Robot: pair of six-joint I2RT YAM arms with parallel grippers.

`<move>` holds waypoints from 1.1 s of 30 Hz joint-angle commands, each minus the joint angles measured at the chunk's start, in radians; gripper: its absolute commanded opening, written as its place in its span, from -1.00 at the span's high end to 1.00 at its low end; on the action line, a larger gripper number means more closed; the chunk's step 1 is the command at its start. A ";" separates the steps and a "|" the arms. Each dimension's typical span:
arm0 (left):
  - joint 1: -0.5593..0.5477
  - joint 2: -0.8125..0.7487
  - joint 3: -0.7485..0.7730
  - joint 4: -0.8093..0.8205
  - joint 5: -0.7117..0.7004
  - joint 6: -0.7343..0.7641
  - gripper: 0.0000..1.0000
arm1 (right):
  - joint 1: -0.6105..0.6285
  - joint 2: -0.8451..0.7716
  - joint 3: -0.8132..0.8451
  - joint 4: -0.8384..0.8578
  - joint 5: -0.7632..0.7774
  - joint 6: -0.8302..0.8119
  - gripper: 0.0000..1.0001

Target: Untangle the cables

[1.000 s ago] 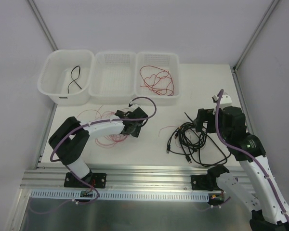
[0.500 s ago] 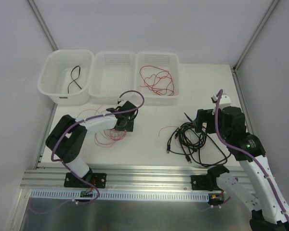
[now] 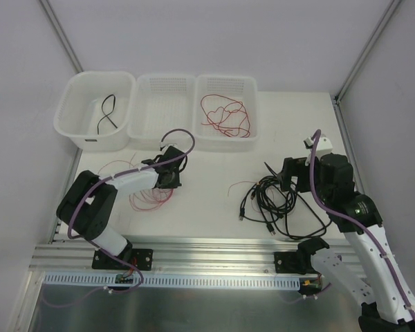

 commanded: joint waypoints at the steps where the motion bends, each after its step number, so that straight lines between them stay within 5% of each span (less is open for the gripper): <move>1: 0.008 -0.014 -0.062 -0.080 0.052 -0.002 1.00 | 0.003 -0.019 -0.007 -0.002 -0.008 -0.015 -0.93; 8: 0.008 -0.357 -0.068 -0.124 0.006 0.036 1.00 | 0.002 -0.033 0.002 -0.007 -0.005 -0.019 -0.93; 17: 0.008 -0.606 0.229 -0.307 -0.098 0.165 1.00 | 0.003 -0.065 0.027 -0.033 -0.002 -0.019 -0.93; 24: 0.008 -0.627 0.498 -0.336 -0.071 0.254 1.00 | 0.003 -0.088 0.055 -0.064 -0.001 -0.027 -0.93; 33: 0.008 -0.448 0.975 -0.336 -0.071 0.416 1.00 | 0.002 -0.108 0.079 -0.085 -0.017 -0.030 -0.93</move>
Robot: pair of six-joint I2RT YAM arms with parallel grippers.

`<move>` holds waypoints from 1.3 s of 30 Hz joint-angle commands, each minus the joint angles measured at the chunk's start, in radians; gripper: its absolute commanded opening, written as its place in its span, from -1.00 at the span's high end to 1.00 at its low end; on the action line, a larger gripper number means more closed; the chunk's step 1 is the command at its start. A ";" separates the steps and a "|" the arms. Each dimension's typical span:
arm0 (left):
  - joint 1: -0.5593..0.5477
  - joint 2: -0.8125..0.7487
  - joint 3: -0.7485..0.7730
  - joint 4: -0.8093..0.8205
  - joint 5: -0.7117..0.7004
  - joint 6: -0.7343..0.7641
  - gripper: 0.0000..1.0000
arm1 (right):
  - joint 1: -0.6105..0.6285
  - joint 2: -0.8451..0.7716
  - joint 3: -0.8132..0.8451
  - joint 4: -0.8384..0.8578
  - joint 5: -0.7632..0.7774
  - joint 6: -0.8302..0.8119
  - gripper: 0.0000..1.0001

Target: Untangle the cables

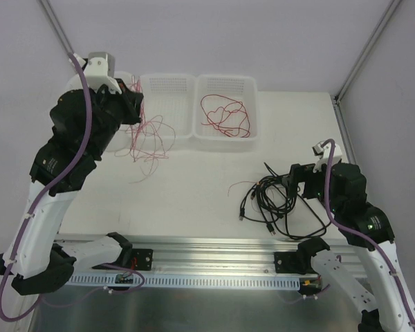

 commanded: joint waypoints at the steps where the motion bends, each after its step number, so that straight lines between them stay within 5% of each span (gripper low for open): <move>1: 0.006 0.110 0.217 0.008 -0.013 0.135 1.00 | 0.002 -0.016 0.048 -0.009 -0.020 -0.007 -0.93; 9: 0.006 0.346 0.518 0.092 -0.132 0.345 1.00 | 0.002 -0.038 0.048 -0.023 -0.050 -0.001 -0.93; 19: 0.119 0.542 0.520 0.333 -0.033 0.414 1.00 | 0.003 -0.059 0.056 -0.041 -0.107 -0.022 -0.93; 39: 0.279 0.941 0.311 0.352 0.151 0.215 1.00 | 0.002 -0.072 0.033 -0.060 -0.152 -0.074 -0.93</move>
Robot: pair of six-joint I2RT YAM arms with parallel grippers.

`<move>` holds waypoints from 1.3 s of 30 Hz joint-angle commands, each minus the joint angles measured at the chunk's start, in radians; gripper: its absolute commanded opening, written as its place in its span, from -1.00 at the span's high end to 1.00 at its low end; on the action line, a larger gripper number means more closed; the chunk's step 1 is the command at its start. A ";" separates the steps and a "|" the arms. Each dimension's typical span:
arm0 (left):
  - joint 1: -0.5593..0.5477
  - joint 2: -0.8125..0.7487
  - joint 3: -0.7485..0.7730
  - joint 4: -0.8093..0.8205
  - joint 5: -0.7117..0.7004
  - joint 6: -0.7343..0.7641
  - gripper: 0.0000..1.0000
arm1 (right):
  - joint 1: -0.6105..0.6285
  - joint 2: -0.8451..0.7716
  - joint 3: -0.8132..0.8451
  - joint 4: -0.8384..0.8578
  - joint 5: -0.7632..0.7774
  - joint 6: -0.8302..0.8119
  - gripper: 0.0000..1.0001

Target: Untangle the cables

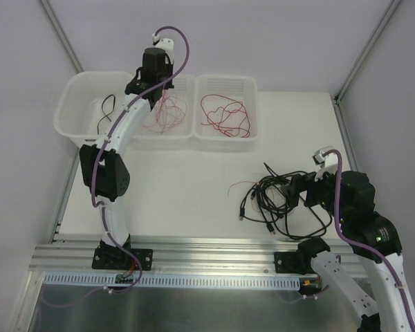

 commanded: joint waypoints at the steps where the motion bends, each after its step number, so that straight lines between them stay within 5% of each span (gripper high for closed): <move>1: 0.012 0.066 -0.048 0.025 0.048 -0.053 0.99 | 0.002 -0.001 0.009 -0.002 -0.019 -0.016 -0.93; 9: 0.055 0.207 -0.066 -0.039 0.111 -0.171 0.63 | 0.002 0.009 0.002 -0.005 -0.021 -0.013 -0.93; 14: 0.064 0.158 -0.088 -0.059 0.152 -0.203 -0.80 | 0.002 0.024 0.010 -0.016 0.008 0.010 -0.93; 16: 0.064 0.098 -0.092 -0.059 0.166 -0.211 -0.98 | 0.002 0.030 0.012 -0.021 0.005 0.016 -0.93; 26: 0.018 -0.299 -0.221 -0.067 0.268 -0.292 -0.98 | 0.002 0.119 -0.014 -0.103 0.017 0.120 -0.93; 39: -0.290 -0.857 -0.979 -0.067 0.339 -0.420 -0.98 | 0.011 0.262 -0.191 0.022 -0.044 0.216 -0.93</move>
